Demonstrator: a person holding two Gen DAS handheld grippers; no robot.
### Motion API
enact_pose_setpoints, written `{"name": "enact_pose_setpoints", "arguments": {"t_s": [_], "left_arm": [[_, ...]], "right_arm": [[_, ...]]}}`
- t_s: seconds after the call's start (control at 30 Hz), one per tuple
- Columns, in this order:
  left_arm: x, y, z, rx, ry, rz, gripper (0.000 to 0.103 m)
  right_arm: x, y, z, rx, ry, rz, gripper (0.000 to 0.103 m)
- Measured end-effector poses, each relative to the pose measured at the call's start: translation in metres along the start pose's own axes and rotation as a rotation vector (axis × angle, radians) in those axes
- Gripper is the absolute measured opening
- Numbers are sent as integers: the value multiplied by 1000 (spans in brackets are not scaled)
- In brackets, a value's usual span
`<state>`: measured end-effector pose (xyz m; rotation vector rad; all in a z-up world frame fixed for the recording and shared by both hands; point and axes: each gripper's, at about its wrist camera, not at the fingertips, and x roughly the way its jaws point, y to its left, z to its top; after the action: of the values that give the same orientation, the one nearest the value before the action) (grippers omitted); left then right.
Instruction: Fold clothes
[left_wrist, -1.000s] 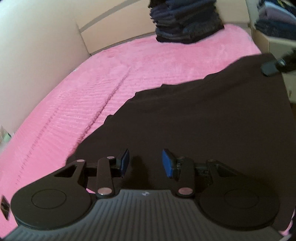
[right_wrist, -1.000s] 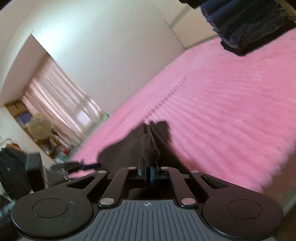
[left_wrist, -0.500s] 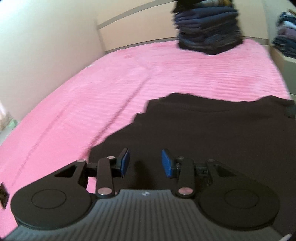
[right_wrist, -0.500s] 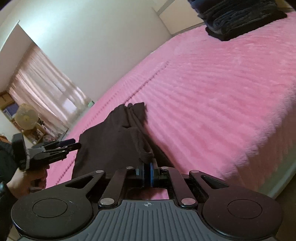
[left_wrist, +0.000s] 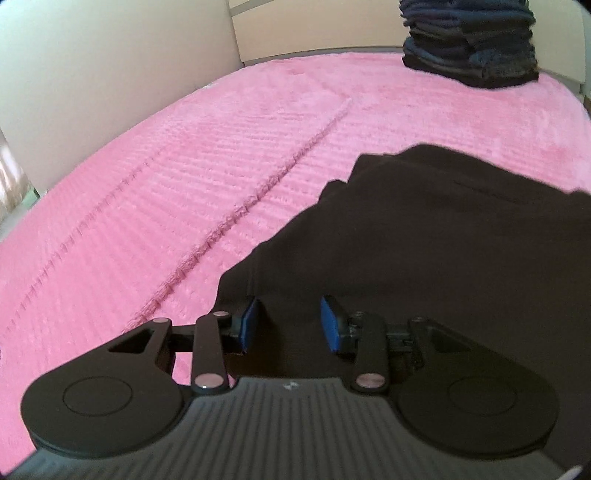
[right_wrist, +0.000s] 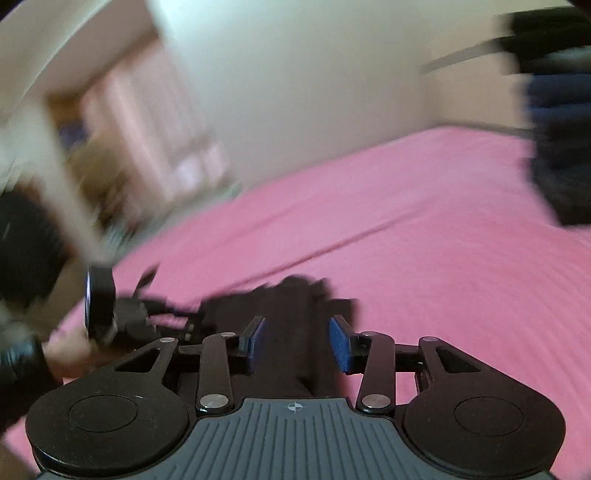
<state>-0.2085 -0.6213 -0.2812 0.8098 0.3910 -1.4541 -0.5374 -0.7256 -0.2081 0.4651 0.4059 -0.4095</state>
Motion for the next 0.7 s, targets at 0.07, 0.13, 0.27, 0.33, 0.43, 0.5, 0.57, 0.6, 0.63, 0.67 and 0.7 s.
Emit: {"name": "enact_pose_setpoints", "arguments": {"t_s": [0.07,0.13,0.27,0.33,0.43,0.5,0.57,0.6,0.63,0.67,0.7], "left_arm": [[-9,3,-2,0,-15,3,33],[-19,5,-7,-3,-27,13,33],[-34,9,-20,-38,-37,2,33],[-37,9,-26,-50,-42,0,33],[-37,10,-31,-68,-52,-3,33],[-37,9,-32,-69,-55,-4,33],[-37,8,-30,-62,-62,-2,32],[-39,6,-28,-56,-73,-3,32],[-42,5,-26,-51,-86,-7,32],[-46,3,-23,-48,-107,-20,32],[-49,1,-20,-40,-122,-31,33]], "right_arm": [[43,-2,20,-85,71,20,42],[86,-9,34,-101,156,51,42],[152,-23,48,-132,278,83,42],[172,-30,48,-131,318,87,42],[185,-36,46,-110,351,106,41],[185,-37,45,-96,361,108,14],[164,-38,49,-79,281,109,4],[153,-38,52,-70,238,110,4],[146,-38,55,-53,197,101,4],[142,-39,54,-44,180,84,4],[142,-41,51,-42,189,68,4]]}}
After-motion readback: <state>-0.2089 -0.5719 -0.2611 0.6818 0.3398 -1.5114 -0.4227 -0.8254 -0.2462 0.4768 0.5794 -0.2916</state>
